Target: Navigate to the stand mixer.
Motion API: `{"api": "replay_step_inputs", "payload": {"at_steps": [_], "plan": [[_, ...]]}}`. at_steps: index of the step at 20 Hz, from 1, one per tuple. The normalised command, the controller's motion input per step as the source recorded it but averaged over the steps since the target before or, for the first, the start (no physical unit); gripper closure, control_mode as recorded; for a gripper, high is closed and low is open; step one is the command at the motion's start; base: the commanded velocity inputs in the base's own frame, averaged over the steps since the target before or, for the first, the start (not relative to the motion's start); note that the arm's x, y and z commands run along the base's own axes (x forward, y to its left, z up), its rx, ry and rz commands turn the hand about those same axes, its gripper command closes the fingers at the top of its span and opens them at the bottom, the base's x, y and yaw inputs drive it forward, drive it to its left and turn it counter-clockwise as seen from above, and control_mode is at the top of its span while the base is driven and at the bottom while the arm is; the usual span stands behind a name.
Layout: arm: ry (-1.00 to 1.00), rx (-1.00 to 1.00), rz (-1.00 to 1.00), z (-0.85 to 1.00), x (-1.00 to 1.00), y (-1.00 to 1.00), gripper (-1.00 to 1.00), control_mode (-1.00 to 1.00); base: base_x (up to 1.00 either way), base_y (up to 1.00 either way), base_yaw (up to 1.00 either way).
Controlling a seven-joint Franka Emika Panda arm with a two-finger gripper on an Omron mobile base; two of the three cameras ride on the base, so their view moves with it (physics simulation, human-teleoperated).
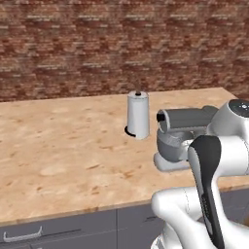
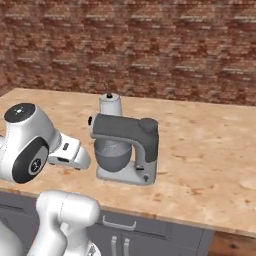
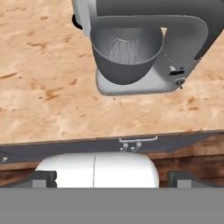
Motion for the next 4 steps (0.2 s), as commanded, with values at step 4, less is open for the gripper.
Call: {"api": "replay_step_inputs", "payload": {"at_steps": [4], "plan": [[0.00, 0.00, 0.00, 0.00, 0.00, 0.00, -1.00, 1.00, 0.33, -0.23, 0.05]]}}
